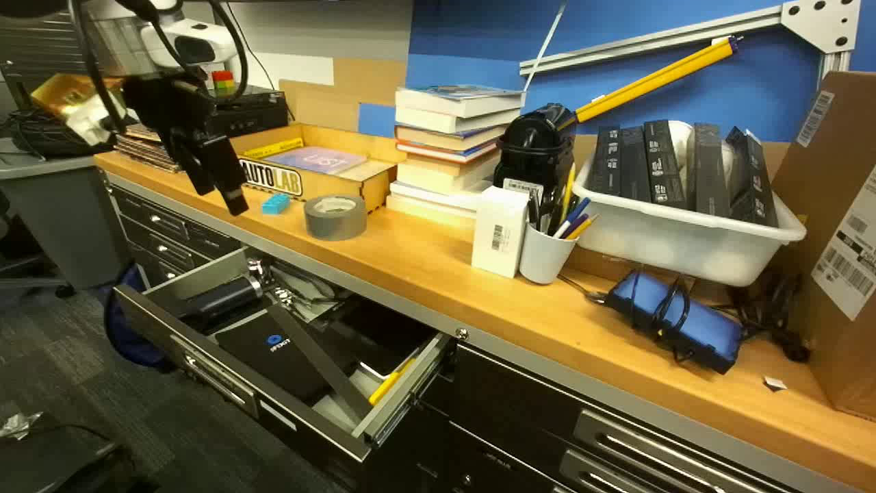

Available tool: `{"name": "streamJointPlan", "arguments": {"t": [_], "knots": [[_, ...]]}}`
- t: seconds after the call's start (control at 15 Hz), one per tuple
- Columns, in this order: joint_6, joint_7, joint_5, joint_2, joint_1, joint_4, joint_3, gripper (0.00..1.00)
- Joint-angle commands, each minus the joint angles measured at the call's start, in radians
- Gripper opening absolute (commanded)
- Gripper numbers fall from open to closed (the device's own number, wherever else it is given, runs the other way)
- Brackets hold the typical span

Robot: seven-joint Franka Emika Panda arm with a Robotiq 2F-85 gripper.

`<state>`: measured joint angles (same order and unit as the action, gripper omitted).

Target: Put the blue block in the drawer and close it

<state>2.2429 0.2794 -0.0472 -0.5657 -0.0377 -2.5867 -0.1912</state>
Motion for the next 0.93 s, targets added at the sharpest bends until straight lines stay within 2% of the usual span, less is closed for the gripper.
{"name": "streamJointPlan", "arguments": {"t": [0.0, 0.87], "knots": [[-0.003, 0.004, 0.006, 0.000, -0.008, 0.007, 0.008, 1.00], [-0.003, 0.004, 0.006, -0.002, -0.008, 0.015, 0.008, 1.00]]}}
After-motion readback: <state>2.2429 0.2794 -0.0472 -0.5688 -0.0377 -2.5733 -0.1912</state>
